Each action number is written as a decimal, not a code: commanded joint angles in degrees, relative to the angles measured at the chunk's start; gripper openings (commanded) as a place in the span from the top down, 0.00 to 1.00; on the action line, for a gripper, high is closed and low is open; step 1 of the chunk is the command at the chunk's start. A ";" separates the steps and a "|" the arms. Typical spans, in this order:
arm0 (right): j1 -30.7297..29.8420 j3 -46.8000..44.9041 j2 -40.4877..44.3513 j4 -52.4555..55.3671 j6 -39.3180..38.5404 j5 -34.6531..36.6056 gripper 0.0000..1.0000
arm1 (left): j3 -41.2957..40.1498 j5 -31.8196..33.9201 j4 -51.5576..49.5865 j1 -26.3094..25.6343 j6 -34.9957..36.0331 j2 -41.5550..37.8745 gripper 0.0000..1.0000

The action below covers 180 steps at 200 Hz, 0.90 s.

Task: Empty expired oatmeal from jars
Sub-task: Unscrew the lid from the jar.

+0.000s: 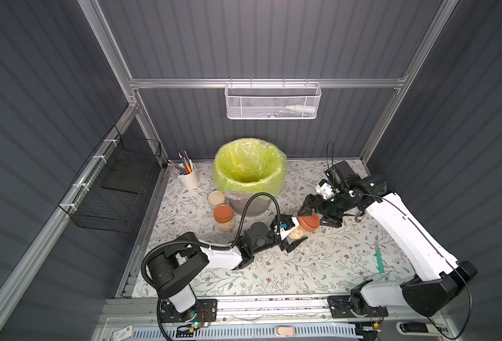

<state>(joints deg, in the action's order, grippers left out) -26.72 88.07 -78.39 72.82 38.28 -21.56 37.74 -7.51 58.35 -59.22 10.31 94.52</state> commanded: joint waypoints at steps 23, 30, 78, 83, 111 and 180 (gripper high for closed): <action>-2.97 1.20 0.31 0.05 -7.48 3.60 0.18 | -0.91 -3.17 10.36 0.80 -5.18 -2.60 0.70; -2.94 1.22 0.66 -0.24 -9.83 3.01 0.19 | -1.00 -3.88 10.68 0.90 -6.14 -2.89 0.70; -3.45 2.35 1.09 -2.95 -22.13 -0.10 0.31 | -1.00 -3.77 10.22 1.08 -7.64 -3.38 0.70; -3.78 2.21 1.32 -3.15 -23.71 -0.31 0.31 | -1.00 -4.05 9.82 1.12 -7.54 -3.69 0.70; -4.67 -2.45 4.85 -8.76 -35.89 0.62 0.31 | -1.00 -4.85 9.51 1.06 -7.88 -4.09 0.70; -5.95 -1.70 3.90 -7.13 -56.04 -1.81 0.27 | -0.08 -5.77 7.29 1.05 -7.93 -5.94 0.70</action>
<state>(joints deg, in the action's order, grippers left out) -31.64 84.88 -72.44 64.05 -7.90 -20.71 35.90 -11.64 60.31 -58.06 2.90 91.70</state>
